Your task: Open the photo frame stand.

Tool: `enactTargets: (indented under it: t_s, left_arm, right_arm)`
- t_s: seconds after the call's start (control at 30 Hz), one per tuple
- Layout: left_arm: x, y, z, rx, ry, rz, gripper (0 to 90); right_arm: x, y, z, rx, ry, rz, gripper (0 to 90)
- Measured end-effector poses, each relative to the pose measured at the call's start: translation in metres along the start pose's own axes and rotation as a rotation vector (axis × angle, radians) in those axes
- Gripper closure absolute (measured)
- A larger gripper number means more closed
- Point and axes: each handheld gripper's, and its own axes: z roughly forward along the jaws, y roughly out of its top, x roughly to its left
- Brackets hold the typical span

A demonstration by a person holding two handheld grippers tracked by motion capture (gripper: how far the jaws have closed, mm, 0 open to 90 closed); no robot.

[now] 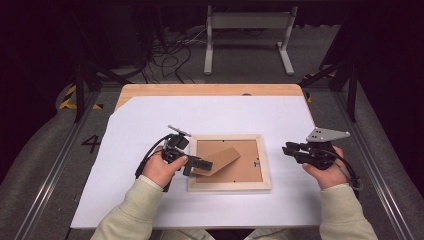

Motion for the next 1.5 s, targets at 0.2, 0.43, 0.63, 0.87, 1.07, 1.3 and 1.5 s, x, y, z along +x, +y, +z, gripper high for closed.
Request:
enactTargets:
  t_s: [0.2,0.43,0.63,0.87,1.07,1.3,1.5]
  left_arm:
    - [0.000,0.000,0.004,0.026,-0.037,-0.011,45.3]
    - [-0.001,0.000,0.003,-0.006,-0.083,-0.013,56.3]
    - [0.000,-0.001,0.002,-0.029,-0.118,-0.042,61.9]
    - [-0.008,-0.004,-0.002,-0.062,-0.112,-0.044,66.4]
    - [-0.015,-0.006,-0.007,-0.110,-0.112,-0.035,73.7]
    - [-0.018,-0.008,-0.013,-0.157,-0.108,-0.025,78.4]
    - [-0.020,-0.009,-0.023,-0.205,-0.154,-0.004,86.3]
  right_arm:
    - [0.000,0.000,0.000,0.000,0.001,0.000,72.8]
    - [0.000,0.000,0.001,0.001,0.002,0.003,72.5]
    - [-0.001,-0.001,0.000,0.001,0.000,0.005,72.3]
    - [-0.002,-0.001,-0.002,-0.003,-0.004,0.007,72.3]
    - [-0.005,-0.002,-0.005,-0.010,-0.011,0.014,72.5]
    - [-0.010,-0.004,-0.011,-0.018,-0.025,0.026,72.9]
    - [-0.014,-0.006,-0.015,-0.022,-0.034,0.038,73.0]
